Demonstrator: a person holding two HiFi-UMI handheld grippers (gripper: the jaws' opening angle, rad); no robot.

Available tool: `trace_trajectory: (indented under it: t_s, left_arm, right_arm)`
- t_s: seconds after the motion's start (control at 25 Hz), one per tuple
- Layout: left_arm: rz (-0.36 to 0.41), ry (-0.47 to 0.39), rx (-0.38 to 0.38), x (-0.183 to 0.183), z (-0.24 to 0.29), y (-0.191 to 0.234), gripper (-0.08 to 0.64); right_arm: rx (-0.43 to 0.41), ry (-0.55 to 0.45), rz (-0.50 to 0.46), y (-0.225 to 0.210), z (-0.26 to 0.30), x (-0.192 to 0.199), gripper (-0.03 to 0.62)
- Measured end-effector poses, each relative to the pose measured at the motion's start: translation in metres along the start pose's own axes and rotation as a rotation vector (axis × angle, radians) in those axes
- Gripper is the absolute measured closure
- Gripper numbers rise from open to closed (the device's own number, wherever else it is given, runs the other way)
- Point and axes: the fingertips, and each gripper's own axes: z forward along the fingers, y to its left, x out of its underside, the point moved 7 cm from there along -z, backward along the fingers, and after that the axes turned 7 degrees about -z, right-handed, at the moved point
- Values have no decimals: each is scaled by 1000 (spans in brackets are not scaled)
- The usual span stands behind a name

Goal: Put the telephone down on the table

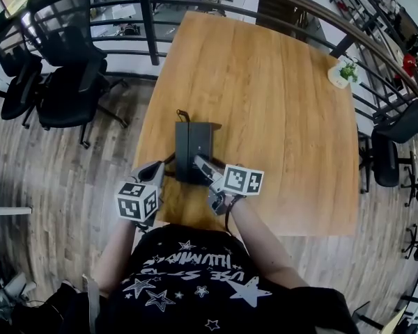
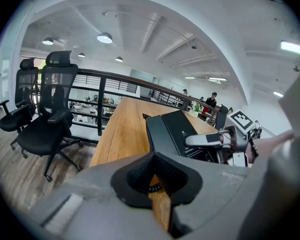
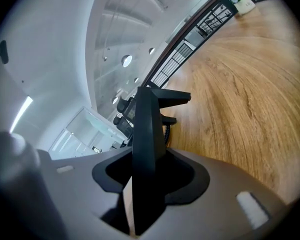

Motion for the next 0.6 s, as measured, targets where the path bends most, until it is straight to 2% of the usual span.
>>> trace_trajectory:
  t_s: [0.24,0.6]
  left_arm:
    - [8,0,3,2,-1,-4,560]
    - [15,0,3,5,-1,-11,560]
  right_arm:
    - [89,6,-53,-1,-5,1,400]
    - [172,57,-139,-7,-10,0,359]
